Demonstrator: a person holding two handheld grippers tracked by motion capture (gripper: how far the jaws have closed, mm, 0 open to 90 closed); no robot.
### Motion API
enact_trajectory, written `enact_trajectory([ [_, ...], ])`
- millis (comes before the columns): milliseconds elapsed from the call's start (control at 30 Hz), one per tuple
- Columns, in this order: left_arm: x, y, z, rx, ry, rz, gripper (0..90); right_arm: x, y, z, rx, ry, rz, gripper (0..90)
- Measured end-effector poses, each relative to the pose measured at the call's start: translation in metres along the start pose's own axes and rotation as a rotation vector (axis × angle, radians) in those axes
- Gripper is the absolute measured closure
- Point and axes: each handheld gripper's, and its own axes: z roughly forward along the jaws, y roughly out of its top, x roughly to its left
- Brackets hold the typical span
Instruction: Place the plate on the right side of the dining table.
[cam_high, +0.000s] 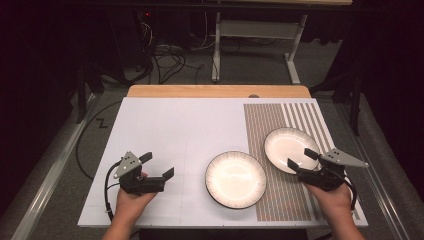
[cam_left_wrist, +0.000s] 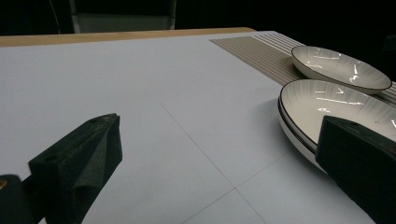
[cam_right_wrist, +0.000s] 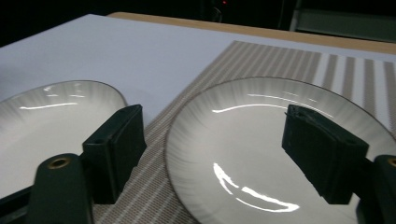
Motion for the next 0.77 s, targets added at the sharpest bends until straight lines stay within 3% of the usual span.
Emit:
enact_trajectory([
  [133, -0.001, 0.001, 0.000, -0.007, -0.003, 0.001, 1.0, 0.019, 0.000, 0.001, -0.011, 0.044, -0.021, 16.1],
  [200, -0.001, 0.001, -0.001, -0.008, -0.004, 0.006, 1.0, 0.027, 0.000, 0.002, -0.012, 0.048, -0.029, 14.9],
  [367, -0.001, 0.001, 0.000, -0.003, -0.004, 0.009, 0.8, 0.039, -0.001, 0.005, -0.021, 0.039, -0.049, 1.1],
  [767, -0.002, 0.000, 0.002, 0.000, 0.006, 0.008, 0.2, 0.038, -0.004, 0.009, -0.018, 0.047, -0.058, 1.0],
])
